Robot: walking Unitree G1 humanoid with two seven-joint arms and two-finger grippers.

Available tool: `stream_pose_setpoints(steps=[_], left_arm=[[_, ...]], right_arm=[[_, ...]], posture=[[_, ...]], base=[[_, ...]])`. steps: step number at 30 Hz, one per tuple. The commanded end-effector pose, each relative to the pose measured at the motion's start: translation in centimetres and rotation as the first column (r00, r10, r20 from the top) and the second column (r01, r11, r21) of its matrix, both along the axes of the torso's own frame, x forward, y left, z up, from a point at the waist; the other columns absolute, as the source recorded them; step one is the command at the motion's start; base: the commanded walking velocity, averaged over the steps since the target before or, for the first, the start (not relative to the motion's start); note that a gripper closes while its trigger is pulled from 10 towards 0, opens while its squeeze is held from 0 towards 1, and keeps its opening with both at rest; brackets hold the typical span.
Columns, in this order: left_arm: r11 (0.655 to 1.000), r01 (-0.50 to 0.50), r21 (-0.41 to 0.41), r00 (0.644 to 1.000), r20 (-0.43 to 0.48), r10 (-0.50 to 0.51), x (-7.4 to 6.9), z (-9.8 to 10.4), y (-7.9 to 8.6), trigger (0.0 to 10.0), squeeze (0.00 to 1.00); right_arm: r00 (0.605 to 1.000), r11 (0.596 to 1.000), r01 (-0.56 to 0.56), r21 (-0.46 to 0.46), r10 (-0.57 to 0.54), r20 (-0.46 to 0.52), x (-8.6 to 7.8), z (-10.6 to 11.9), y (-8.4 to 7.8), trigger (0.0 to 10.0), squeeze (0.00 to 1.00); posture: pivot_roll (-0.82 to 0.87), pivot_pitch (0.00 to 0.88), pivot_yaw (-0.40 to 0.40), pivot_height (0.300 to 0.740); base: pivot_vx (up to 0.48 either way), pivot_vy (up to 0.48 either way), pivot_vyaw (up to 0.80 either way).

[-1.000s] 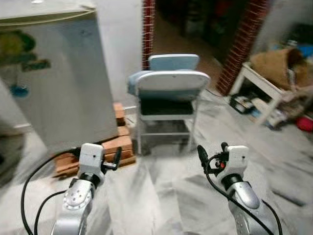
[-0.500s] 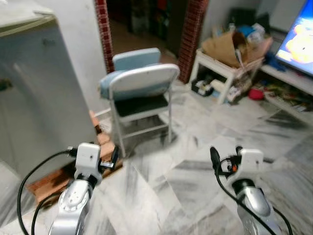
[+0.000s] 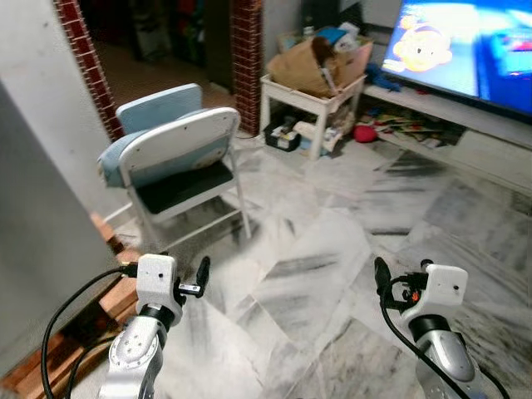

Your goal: Restocking fridge

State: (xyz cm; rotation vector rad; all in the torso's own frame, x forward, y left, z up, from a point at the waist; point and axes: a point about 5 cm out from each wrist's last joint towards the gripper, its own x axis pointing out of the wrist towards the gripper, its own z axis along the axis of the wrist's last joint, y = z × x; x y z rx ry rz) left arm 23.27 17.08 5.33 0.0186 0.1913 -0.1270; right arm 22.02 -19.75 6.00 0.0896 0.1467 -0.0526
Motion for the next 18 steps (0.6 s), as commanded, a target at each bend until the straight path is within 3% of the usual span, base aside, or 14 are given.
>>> stream_pose_setpoints(steps=[1,18], left_arm=[[1.000,-0.001,-0.007,1.000,0.009,0.001,0.50,0.20,-0.06,10.0,0.00],[1.000,0.020,-0.003,1.000,0.016,-0.020,1.04,-0.01,-0.44,10.0,0.00]], right_arm=[[1.000,1.000,0.007,-0.013,-0.007,0.017,0.23,0.66,-0.38,10.0,0.00],[0.999,1.000,0.006,-0.005,-0.006,0.032,0.78,0.96,-0.26,10.0,0.00]], posture=[[-0.04,0.000,0.033,0.740],[-0.05,0.000,0.028,0.740]], base=[[0.000,0.259,-0.80],[0.000,0.251,-0.80]])
